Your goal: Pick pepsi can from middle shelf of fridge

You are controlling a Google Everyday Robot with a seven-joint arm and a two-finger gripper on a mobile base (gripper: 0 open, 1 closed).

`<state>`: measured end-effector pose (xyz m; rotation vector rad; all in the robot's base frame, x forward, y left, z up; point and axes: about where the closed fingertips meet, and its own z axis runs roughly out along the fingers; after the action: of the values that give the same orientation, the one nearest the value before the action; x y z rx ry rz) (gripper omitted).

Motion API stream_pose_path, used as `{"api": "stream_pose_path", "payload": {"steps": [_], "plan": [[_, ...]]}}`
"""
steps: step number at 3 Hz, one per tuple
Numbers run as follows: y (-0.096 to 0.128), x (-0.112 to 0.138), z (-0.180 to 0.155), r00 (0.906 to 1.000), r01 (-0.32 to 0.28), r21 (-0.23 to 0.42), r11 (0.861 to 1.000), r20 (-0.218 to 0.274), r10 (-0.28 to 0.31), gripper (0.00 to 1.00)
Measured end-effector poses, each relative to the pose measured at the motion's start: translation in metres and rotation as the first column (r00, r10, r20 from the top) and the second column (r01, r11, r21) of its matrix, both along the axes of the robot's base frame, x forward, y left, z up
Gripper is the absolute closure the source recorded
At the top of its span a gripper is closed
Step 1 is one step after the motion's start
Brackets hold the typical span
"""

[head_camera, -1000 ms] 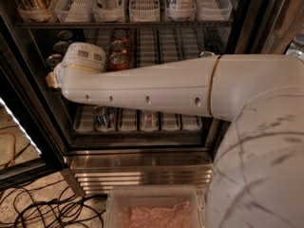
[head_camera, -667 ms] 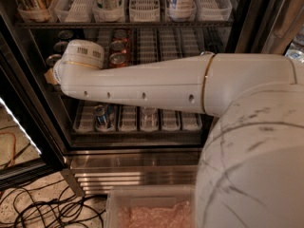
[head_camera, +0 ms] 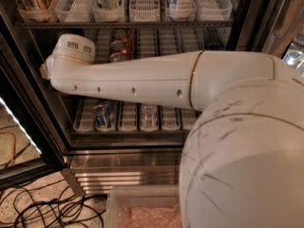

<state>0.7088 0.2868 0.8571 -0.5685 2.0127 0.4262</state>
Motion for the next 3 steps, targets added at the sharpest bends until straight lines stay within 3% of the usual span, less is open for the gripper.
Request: {"api": "stream_pose_path", "payload": {"steps": [1, 3], "plan": [[0.0054, 0.0047, -0.0044, 0.9999, 0.0, -0.001, 1.0, -0.011, 0.0, 0.27], [0.0054, 0.0047, -0.0044, 0.9999, 0.0, -0.001, 1.0, -0.011, 0.0, 0.69]]}}
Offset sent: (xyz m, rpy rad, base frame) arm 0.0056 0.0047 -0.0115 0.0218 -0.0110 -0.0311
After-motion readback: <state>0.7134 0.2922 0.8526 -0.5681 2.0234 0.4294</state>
